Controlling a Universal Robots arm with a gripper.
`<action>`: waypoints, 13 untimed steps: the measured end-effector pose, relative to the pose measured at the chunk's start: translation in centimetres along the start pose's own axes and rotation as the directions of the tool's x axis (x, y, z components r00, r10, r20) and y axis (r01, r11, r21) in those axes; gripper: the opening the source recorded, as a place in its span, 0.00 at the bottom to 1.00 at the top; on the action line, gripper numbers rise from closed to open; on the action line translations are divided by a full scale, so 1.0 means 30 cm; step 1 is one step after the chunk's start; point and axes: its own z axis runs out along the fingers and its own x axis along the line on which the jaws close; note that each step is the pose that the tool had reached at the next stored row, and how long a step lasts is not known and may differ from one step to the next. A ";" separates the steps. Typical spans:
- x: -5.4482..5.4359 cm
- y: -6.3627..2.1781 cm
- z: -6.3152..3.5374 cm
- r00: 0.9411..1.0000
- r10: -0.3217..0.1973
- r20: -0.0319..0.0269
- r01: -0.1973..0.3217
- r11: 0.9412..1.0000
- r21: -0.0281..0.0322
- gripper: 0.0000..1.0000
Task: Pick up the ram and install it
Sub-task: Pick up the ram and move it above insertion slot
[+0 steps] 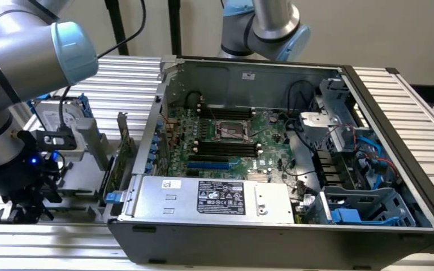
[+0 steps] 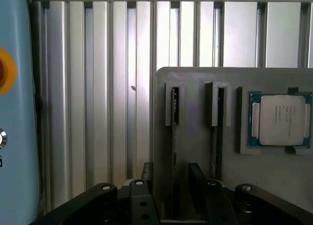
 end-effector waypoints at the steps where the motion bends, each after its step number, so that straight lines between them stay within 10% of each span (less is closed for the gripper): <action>1: 0.000 -0.001 0.000 1.000 0.000 0.005 0.000 1.000 0.000 0.42; 13: 0.008 -0.005 0.009 1.000 0.000 0.010 0.000 1.000 0.000 0.40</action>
